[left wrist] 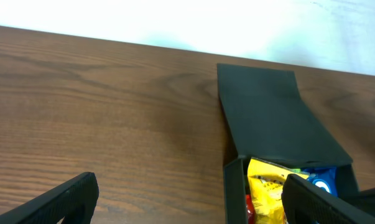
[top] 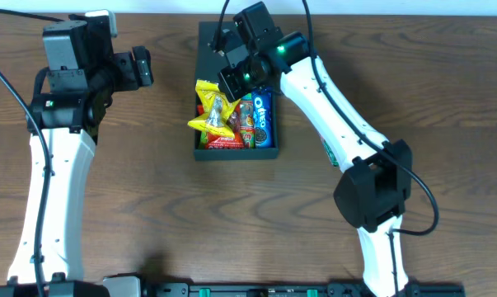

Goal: Pack container
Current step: 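Push the yellow Hacks bag down into the box's left side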

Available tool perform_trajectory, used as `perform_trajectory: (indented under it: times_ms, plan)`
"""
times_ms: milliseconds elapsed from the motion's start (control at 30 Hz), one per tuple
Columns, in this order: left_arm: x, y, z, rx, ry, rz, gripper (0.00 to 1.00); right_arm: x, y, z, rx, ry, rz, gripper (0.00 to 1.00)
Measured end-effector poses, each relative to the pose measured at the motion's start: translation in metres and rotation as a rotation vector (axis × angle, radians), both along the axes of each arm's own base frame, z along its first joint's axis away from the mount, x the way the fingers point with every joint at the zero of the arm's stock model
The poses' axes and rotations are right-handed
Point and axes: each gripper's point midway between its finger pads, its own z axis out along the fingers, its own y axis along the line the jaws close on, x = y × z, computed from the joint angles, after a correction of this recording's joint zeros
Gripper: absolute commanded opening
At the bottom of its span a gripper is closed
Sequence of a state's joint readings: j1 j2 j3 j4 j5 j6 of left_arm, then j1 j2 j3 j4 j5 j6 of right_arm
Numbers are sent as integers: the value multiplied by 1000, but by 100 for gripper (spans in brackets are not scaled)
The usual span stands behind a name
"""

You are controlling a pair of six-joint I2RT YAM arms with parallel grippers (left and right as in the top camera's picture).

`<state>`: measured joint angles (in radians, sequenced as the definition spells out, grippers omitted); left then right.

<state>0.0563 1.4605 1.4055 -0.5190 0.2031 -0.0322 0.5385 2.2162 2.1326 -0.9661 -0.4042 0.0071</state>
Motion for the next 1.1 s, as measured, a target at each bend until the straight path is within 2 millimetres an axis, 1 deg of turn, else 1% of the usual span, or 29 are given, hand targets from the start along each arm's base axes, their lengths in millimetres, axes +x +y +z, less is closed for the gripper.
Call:
perform_trajectory:
  times_ms: [67,133,167,267,333,367,433,600,667,700,767,833,900,933,1000,1033,1100]
  plan:
    - [0,0,1,0,-3,-1,95,0,3,-5,-1,6,5,1]
    - [0,0,1,0,-2,-1,95,-1,5,-17,-10,29,9,1]
    - [0,0,1,0,-2,-1,95,-2,6,-35,-27,62,12,1]
    - [0,0,1,0,-2,-1,95,-5,5,-77,-68,142,15,1]
    - [0,0,1,1,-2,0,95,-6,4,-96,-88,174,15,1]
    - [0,0,1,2,-2,-2,95,-7,4,-101,-92,181,15,1]
    - [0,0,1,2,-2,-2,95,-7,4,-103,-95,185,15,1]
    - [0,0,1,2,-2,-2,95,-5,2,-100,-92,180,11,1]
    - [0,0,1,2,-2,-2,95,-2,1,-91,-81,162,7,1]
    - [0,0,1,2,-2,-2,95,1,1,-83,-70,143,3,1]
    - [0,0,1,2,-2,-2,95,7,3,-60,-37,90,1,1]
    - [0,0,1,2,-2,-2,95,12,6,-29,14,28,3,1]
    - [0,0,1,2,-2,-2,95,13,9,-7,51,-9,2,1]
    - [0,0,1,2,-2,-2,95,12,9,1,66,-14,-4,9]
    - [0,0,1,2,-2,-2,95,10,10,9,85,5,-31,56]
    - [0,0,1,2,-2,-2,95,9,9,8,88,25,-51,61]
    - [0,0,1,2,-2,-2,95,7,8,6,89,69,-94,66]
